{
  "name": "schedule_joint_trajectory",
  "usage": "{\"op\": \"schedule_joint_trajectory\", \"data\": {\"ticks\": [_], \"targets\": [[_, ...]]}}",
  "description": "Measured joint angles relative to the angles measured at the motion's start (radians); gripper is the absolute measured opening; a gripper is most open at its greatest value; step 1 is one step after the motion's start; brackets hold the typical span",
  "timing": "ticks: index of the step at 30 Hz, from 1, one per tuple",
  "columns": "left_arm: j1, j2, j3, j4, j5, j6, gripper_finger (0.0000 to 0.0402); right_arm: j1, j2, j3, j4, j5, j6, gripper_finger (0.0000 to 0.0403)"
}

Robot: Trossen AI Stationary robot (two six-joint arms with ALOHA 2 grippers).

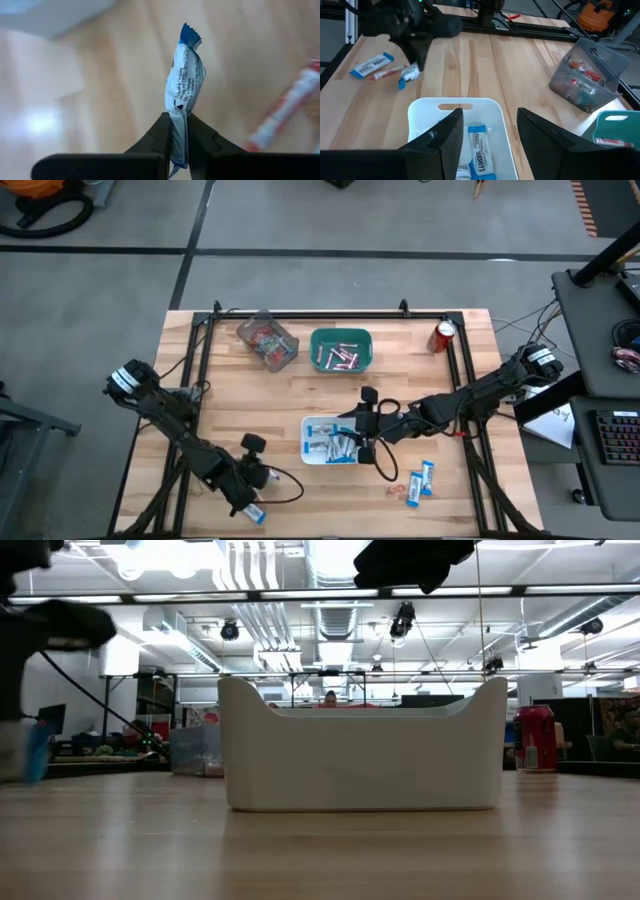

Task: Sort candy
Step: Put the white chocolate bar into the white bin

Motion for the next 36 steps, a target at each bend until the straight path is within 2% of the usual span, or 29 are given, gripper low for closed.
{"op": "schedule_joint_trajectory", "data": {"ticks": [3,7,12,16,24,27,36], "targets": [[0.0,-0.05,0.01,-0.049,-0.099,0.002,0.0012,0.0,0.008,0.0,0.013,-0.001,0.005,0.0178],[0.002,-0.139,0.014,-0.051,-0.284,0.022,0.0013,0.0,0.03,-0.001,0.063,-0.002,-0.019,0.0178],[0.015,-0.25,0.014,-0.031,-0.516,0.049,0.0013,0.0,0.08,-0.001,0.212,-0.001,-0.1,0.0178],[0.031,-0.309,0.014,0.034,-0.63,0.113,0.0013,-0.006,0.125,-0.001,0.344,-0.003,-0.163,0.0178],[0.108,-0.299,0.013,0.268,-0.66,0.324,0.0013,-0.036,0.19,0.001,0.584,-0.041,-0.245,0.0178],[0.141,-0.265,0.013,0.316,-0.66,0.353,0.0013,-0.045,0.198,0.02,0.604,-0.078,-0.249,0.0178],[0.172,-0.211,0.013,0.486,-0.661,0.423,0.0013,-0.052,0.205,0.037,0.591,-0.084,-0.241,0.0178]]}}
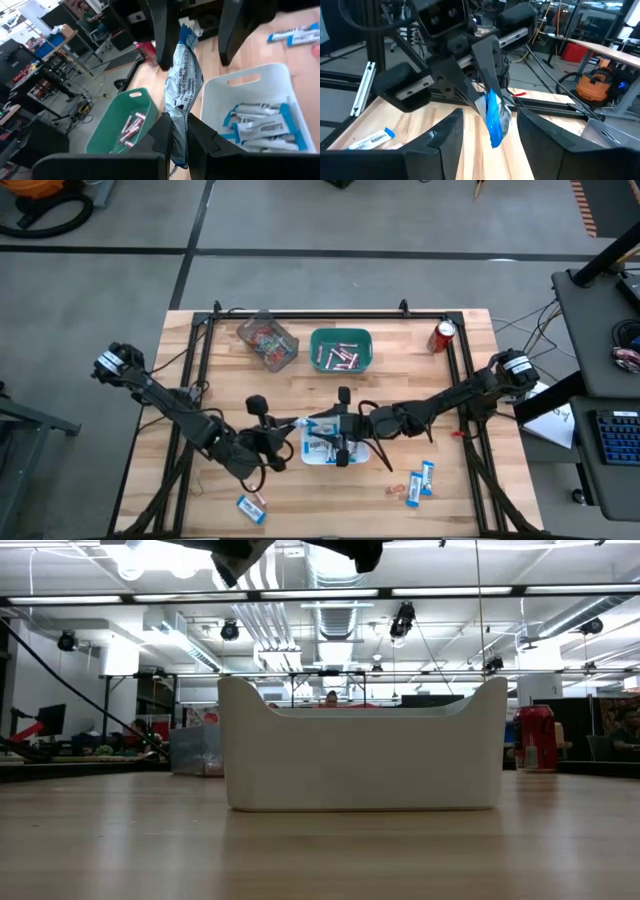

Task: Sort candy
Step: Put the white chocolate bar into the white bin

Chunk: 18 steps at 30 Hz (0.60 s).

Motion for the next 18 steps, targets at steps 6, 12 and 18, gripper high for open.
{"op": "schedule_joint_trajectory", "data": {"ticks": [6,12,18], "targets": [[0.001,0.015,0.0,0.064,0.002,0.024,0.0013,-0.003,0.0,0.0,-0.012,-0.001,0.001,0.0166],[0.003,0.037,0.0,0.072,0.002,0.024,0.0013,-0.005,0.0,0.003,-0.016,-0.003,-0.007,0.0073],[0.003,0.044,0.0,0.077,0.002,0.011,0.0022,-0.005,0.0,0.003,-0.018,-0.004,-0.026,0.0024]]}}
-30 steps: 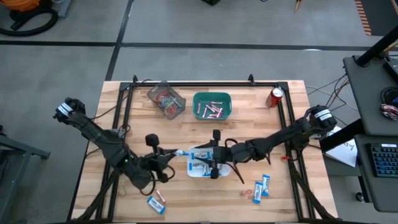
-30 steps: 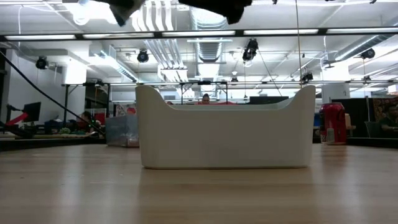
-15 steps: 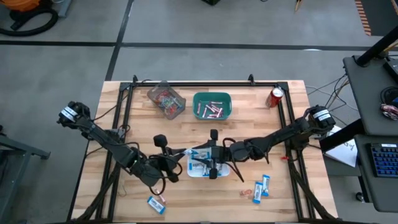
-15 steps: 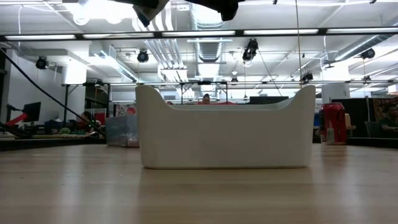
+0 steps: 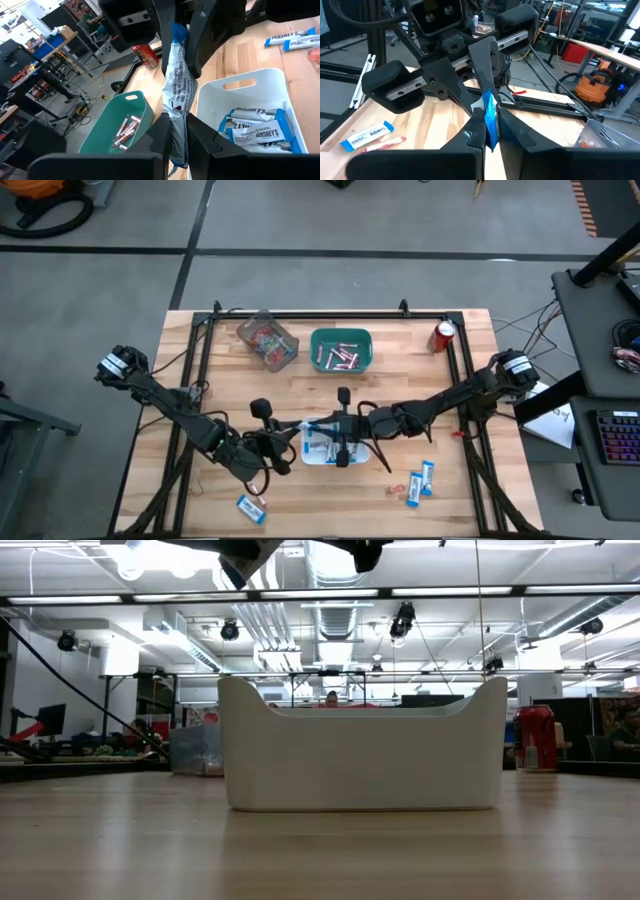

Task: Sort candy
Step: Put the white chocolate bar into the white bin, then put the white candy into the green bin

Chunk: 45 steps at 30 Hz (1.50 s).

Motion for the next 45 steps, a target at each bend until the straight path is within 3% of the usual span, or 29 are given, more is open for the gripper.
{"op": "schedule_joint_trajectory", "data": {"ticks": [8,16,19,30,37,45], "targets": [[0.0,-0.008,0.0,-0.008,0.004,-0.003,0.0083,0.0,-0.043,0.014,-0.119,0.0,0.07,0.002],[-0.002,-0.025,0.0,-0.053,0.073,-0.004,0.0129,0.0,-0.047,0.183,-0.722,-0.004,0.214,0.0019],[-0.006,-0.032,0.001,-0.096,0.122,-0.007,0.0132,0.0,-0.035,0.224,-0.895,-0.058,0.27,0.0023],[-0.01,-0.036,0.001,-0.267,0.158,-0.165,0.013,0.0,-0.034,0.207,-0.936,-0.102,0.355,0.0117],[-0.012,-0.036,0.001,-0.303,0.397,-0.181,0.013,0.0,-0.034,0.207,-0.936,-0.101,0.331,0.0183],[-0.012,-0.036,0.001,-0.432,0.735,-0.304,0.0129,0.0,-0.034,0.207,-0.938,-0.101,0.307,0.0203]]}}
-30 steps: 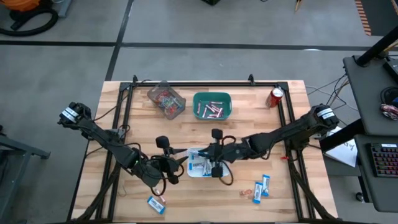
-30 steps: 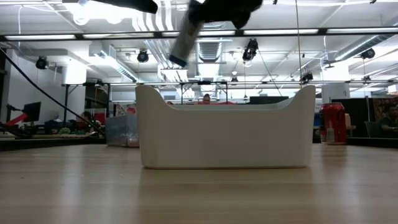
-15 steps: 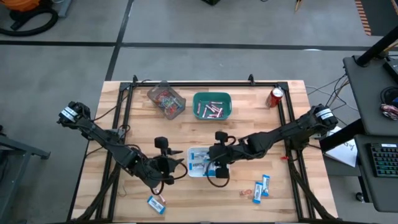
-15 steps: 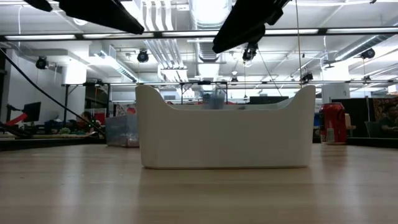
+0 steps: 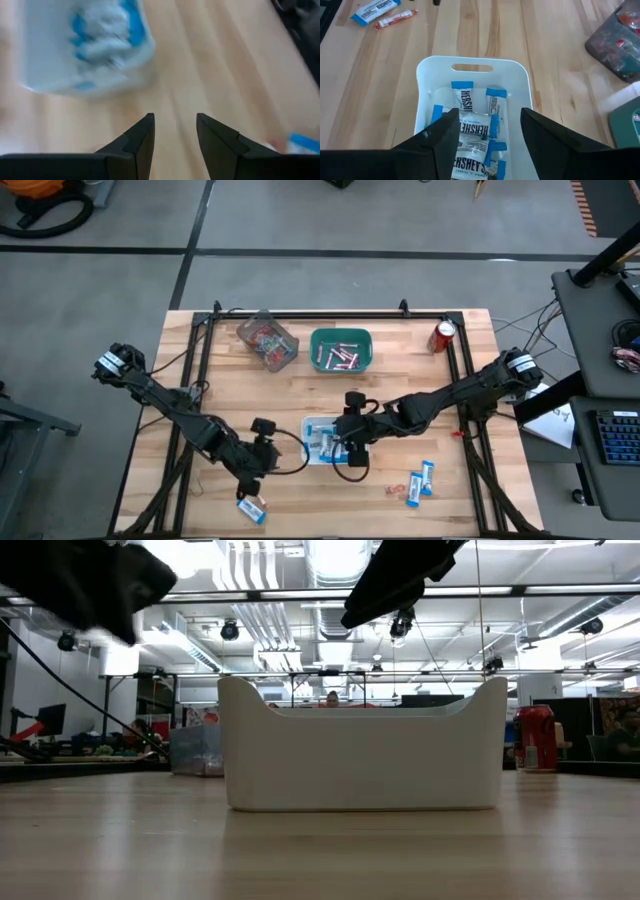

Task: Sort candy
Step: Put the white candy into the green bin

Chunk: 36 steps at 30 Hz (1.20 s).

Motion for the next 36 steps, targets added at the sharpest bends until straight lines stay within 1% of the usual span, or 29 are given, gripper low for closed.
{"op": "schedule_joint_trajectory", "data": {"ticks": [2,4,9,16,21,27,31,36], "targets": [[0.0,0.0,-0.001,-0.024,0.089,-0.018,0.0129,0.0,0.0,0.0,0.0,0.0,-0.005,0.0203],[-0.003,0.001,-0.007,-0.021,0.15,-0.021,0.0129,0.0,0.0,0.0,0.0,0.0,-0.008,0.0203],[-0.02,0.01,-0.021,-0.022,0.219,-0.051,0.0129,0.0,0.0,0.0,0.0,0.0,-0.008,0.0203],[-0.083,0.052,-0.021,-0.02,0.246,-0.121,0.0129,0.001,-0.002,0.0,-0.037,-0.001,0.013,0.0203],[-0.124,0.111,-0.023,-0.004,0.245,-0.154,0.0129,0.001,-0.005,0.0,-0.055,-0.001,0.027,0.0203],[-0.129,0.193,-0.023,0.071,0.257,-0.162,0.0129,0.001,-0.006,0.0,-0.054,-0.001,0.027,0.0203],[-0.135,0.24,-0.023,0.069,0.296,-0.171,0.0129,0.001,-0.006,0.0,-0.054,-0.001,0.027,0.0203],[-0.144,0.27,-0.023,0.061,0.298,-0.172,0.0128,0.001,-0.006,0.0,-0.054,-0.001,0.027,0.0203]]}}
